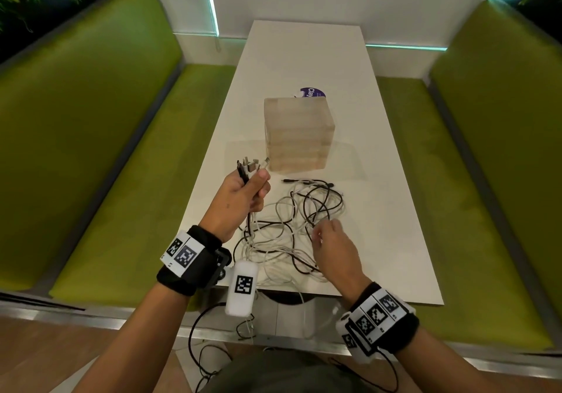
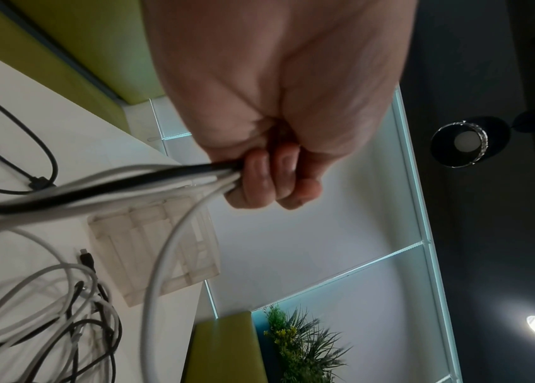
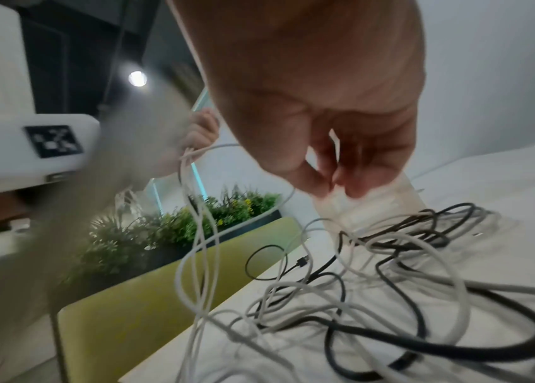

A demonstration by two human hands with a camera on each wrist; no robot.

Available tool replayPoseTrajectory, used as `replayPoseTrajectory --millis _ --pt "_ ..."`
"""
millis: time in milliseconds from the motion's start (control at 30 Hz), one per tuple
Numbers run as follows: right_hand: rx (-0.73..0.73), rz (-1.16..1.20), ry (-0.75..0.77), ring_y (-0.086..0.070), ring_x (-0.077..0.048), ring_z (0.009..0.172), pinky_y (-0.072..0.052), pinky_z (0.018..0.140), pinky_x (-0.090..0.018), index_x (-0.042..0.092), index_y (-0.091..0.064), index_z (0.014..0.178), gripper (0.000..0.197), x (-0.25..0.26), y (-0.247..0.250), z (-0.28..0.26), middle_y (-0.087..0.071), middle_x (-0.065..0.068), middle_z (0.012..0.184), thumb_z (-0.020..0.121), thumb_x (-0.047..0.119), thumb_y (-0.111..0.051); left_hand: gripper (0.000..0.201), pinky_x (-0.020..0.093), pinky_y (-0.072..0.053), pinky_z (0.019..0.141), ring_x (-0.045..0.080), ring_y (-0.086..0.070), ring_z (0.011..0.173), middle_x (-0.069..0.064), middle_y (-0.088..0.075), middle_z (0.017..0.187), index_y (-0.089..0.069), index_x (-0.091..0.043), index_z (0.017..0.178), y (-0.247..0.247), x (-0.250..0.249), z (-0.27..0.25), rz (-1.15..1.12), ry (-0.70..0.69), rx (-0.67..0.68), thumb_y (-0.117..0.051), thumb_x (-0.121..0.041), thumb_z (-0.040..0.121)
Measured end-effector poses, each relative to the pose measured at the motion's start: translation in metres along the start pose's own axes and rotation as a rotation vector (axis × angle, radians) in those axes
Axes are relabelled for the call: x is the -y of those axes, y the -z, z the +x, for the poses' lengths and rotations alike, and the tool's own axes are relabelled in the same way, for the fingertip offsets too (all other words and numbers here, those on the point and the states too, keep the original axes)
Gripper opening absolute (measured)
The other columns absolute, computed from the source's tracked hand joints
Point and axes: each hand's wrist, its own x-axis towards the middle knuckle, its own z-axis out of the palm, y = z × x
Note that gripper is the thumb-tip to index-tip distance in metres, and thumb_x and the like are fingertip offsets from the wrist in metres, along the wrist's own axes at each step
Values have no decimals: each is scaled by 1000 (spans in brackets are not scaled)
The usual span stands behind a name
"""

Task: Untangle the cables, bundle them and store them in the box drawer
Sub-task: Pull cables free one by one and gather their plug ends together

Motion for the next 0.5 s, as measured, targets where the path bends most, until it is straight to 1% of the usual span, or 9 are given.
replayPoseTrajectory --millis 67,133,167,200,267,333,367,433,500 --pt "-55 168 -1 -60 -25 97 -50 78 -37 13 -47 123 31 -4 5 7 -46 -7 125 93 9 -52 25 19 -25 46 8 -25 47 -4 -41 61 -46 -15 76 0 -1 -1 -9 7 -2 -44 -20 101" --pt "94 300 78 -50 -18 118 -47 94 -34 19 -36 141 56 -6 7 15 -36 -3 141 90 4 -56 26 20 -23 47 8 -25 47 -4 -41 60 -46 -15 76 -1 -2 -2 -20 13 2 -44 -19 101" --pt "176 306 137 -45 -16 124 -44 100 -33 21 -36 143 59 -6 6 18 -36 -2 144 90 5 -58 26 20 -22 47 8 -25 47 -4 -40 60 -46 -15 76 -3 -3 -2 -25 17 7 -43 -19 101" --pt "228 287 201 -45 -15 125 -43 102 -33 20 -44 139 54 -6 3 21 -43 -3 142 90 6 -59 26 20 -22 47 7 -25 47 -3 -40 60 -46 -15 76 -4 -4 -3 -29 19 11 -43 -19 101" --pt "315 297 280 -60 -7 106 -48 93 -29 11 -64 116 29 -3 1 24 -65 -6 118 90 1 -57 26 19 -23 46 8 -25 47 -3 -40 61 -47 -15 76 -4 -5 -3 -26 19 14 -42 -19 101" --pt "513 350 287 -62 10 80 -48 80 -17 5 -69 97 23 3 6 20 -73 -4 94 89 -6 -50 25 19 -24 46 8 -25 46 -3 -40 61 -47 -15 77 -1 -6 -4 -23 17 -3 -43 -19 101" --pt "640 329 287 -61 10 73 -47 74 -13 4 -70 92 25 7 10 17 -72 -3 88 87 -8 -48 24 18 -25 45 8 -25 46 -3 -41 60 -47 -14 77 0 -6 -5 -26 16 -15 -43 -19 101" --pt "892 146 291 -62 -1 72 -48 70 -19 3 -70 89 23 9 14 11 -72 -6 88 84 -4 -48 24 18 -25 45 8 -25 46 -5 -42 58 -47 -13 78 3 -7 -5 -37 14 -35 -43 -18 101" --pt "1113 -81 220 -62 -13 72 -48 68 -25 5 -71 91 21 7 11 6 -71 -5 86 86 5 -51 23 17 -26 45 8 -25 46 -6 -42 57 -47 -13 78 5 -7 -7 -48 16 -37 -42 -17 101"
